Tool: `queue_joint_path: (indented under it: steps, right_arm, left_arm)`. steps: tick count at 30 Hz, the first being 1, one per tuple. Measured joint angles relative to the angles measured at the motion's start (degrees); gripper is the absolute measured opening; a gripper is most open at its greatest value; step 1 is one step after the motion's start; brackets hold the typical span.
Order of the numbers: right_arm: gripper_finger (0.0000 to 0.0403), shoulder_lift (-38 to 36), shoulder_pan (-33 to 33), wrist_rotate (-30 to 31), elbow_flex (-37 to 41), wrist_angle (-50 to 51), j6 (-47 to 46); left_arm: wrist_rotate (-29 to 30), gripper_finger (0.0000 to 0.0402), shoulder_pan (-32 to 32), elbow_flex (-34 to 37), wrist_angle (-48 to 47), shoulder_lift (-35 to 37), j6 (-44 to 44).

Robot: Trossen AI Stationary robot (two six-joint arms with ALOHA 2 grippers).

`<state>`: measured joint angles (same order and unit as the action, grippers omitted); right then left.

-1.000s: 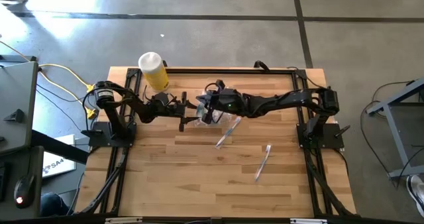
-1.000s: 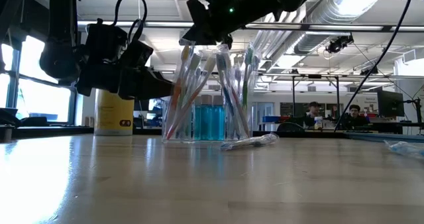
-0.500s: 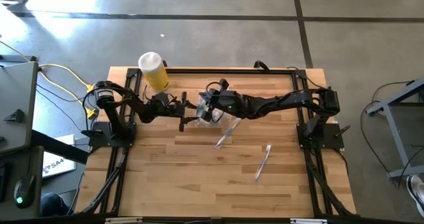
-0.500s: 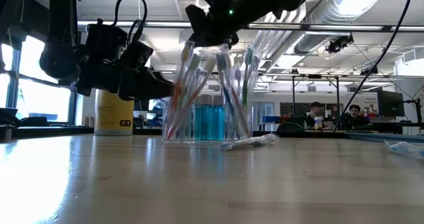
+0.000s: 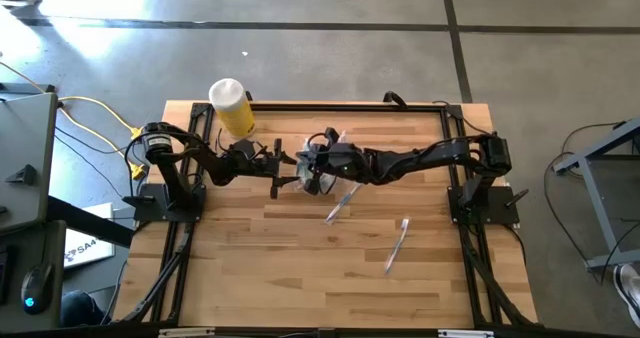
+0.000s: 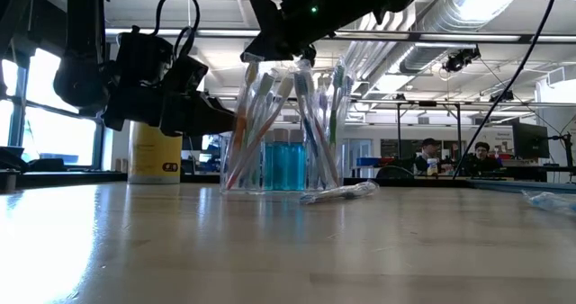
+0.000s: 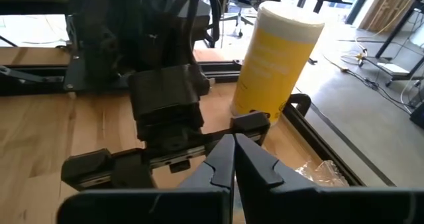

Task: Pick & Place toothbrushing station
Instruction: Put the blue toothbrush into the transparent organizer

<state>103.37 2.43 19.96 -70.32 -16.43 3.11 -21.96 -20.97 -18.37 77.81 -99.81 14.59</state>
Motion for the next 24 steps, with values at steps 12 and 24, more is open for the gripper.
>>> queue_joint_path:
  steps: [12,24]
  right_arm:
    - [0.0003,0.0,-0.8,0.9,0.0,0.0,1.6]
    - [0.0003,0.0,-2.2,1.1,0.0,0.0,4.7]
  left_arm:
    - [0.5,0.019,0.0,0.0,3.3,0.0,0.2]
    - [0.7,0.019,0.0,0.0,6.0,1.2,0.1]
